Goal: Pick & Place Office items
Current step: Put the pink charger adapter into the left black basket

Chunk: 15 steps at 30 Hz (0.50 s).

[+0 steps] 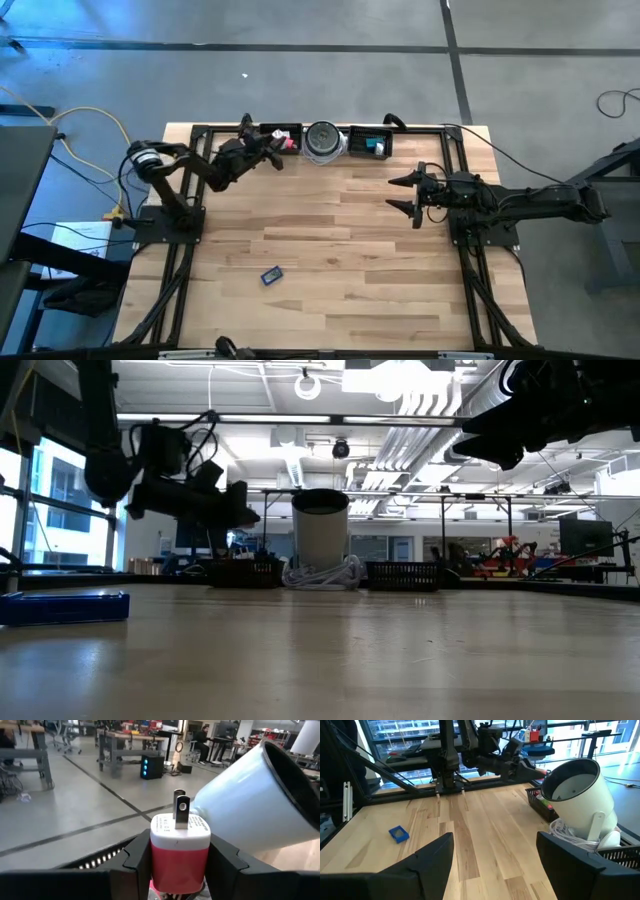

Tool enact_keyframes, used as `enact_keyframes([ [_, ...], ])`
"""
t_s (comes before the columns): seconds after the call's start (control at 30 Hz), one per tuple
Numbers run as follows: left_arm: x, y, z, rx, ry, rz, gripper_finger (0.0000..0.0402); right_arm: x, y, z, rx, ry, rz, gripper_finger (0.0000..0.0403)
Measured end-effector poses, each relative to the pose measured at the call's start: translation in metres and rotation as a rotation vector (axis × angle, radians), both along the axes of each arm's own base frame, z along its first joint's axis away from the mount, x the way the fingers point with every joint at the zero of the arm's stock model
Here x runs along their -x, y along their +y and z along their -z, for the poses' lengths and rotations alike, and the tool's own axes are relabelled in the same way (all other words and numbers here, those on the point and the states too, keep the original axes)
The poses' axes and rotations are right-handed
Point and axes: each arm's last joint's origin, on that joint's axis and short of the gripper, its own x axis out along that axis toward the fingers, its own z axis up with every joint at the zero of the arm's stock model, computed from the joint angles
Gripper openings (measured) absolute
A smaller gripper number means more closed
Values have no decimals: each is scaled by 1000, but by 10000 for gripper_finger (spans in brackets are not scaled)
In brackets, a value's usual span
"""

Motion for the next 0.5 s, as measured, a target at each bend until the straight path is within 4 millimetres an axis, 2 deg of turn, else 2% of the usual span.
enact_keyframes([
  [0.3, -23, 17, 4, 65, -42, -1, 127, 0, 0, 0, 0, 0, 0, 271],
  [0.5, -38, 29, 4, 144, 57, -7, 127, 0, 0, 0, 0, 0, 0, 271],
])
